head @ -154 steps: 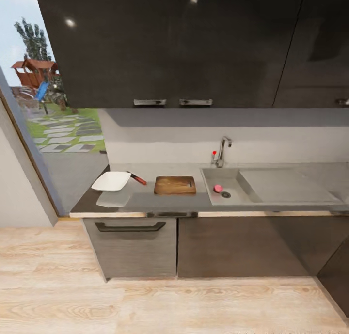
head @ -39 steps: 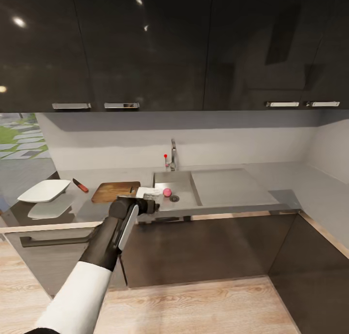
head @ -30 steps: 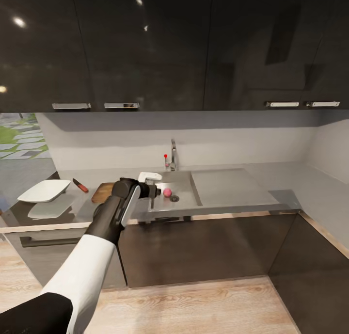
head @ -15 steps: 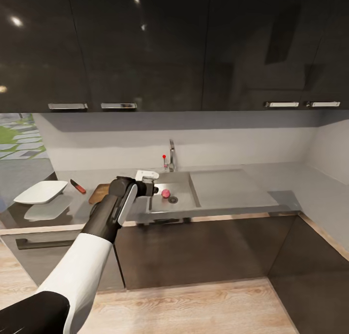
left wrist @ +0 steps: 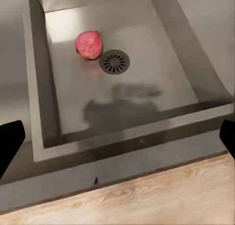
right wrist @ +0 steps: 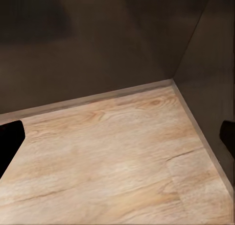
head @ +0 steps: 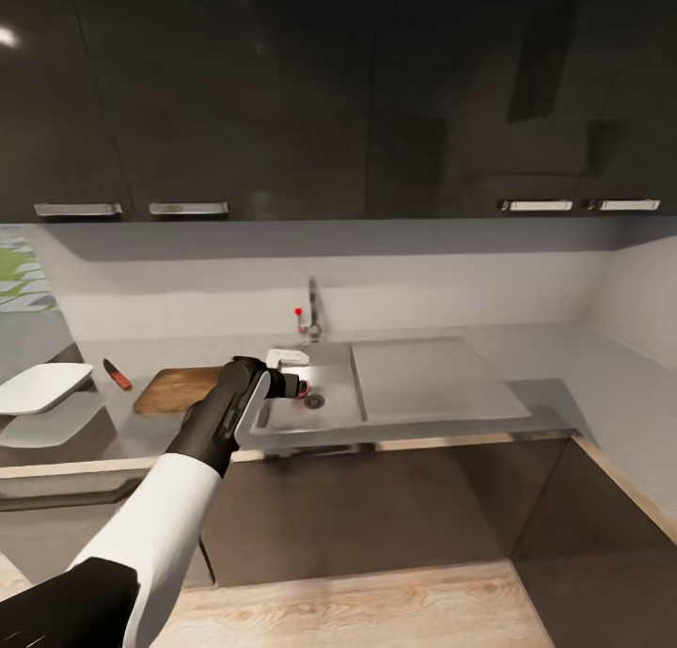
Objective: In the kitchen, take the Vidalia onion out of the sink, dice it on the chopping board with the paring knife, put the diced onion into the bowl on the countertop, then place both the paring knife and the chopping board into the sink.
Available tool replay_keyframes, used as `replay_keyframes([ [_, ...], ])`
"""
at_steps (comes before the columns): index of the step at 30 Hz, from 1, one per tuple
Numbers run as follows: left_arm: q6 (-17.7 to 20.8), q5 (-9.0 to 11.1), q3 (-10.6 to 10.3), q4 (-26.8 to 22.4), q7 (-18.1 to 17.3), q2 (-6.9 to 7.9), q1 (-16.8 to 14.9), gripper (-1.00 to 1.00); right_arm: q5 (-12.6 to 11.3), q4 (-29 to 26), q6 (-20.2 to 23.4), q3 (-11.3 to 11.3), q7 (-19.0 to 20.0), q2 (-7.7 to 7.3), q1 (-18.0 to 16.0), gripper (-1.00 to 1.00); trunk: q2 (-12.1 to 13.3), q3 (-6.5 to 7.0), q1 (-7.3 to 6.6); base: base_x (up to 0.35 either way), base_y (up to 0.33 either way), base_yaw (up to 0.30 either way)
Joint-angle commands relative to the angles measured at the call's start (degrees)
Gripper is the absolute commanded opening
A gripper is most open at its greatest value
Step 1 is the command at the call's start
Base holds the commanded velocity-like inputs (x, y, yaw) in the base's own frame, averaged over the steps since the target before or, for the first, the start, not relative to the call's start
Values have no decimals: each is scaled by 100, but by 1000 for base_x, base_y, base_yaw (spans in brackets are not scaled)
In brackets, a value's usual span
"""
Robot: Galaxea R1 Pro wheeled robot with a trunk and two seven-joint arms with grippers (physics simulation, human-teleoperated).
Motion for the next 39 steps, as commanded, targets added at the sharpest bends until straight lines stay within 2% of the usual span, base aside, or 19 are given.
replay_keyframes([
  [1, 13, 40, -6, 16, 38, -1, -6, 100, -43, -6, -9, 17, -3, -1, 1, 100, -12, -12, 6, 221, -227, 0],
  [11, -25, 38, 24, 92, 37, 16, -3, 100, -43, -1, -9, 15, 3, 38, 1, 100, -12, -12, 6, 227, -225, 0],
  [14, -29, 37, 247, 97, 37, 26, -6, 100, -43, -1, -9, 15, 3, 39, 3, 100, -12, -12, 6, 287, -115, 0],
  [18, -54, 33, 376, 180, 37, 26, -6, 100, -43, -1, -9, 15, 3, 44, 1, 100, -12, -12, 6, 308, -32, 0],
  [24, -426, 32, 403, 304, 44, 32, -2, 100, -43, -1, -2, 15, 3, 59, 2, 100, -12, -12, 6, 287, -4, 0],
  [39, -602, 32, 410, 730, 46, 70, -5, 100, -43, -1, 0, 15, -4, 73, 2, 100, -12, -24, 6, 80, 0, 0],
])
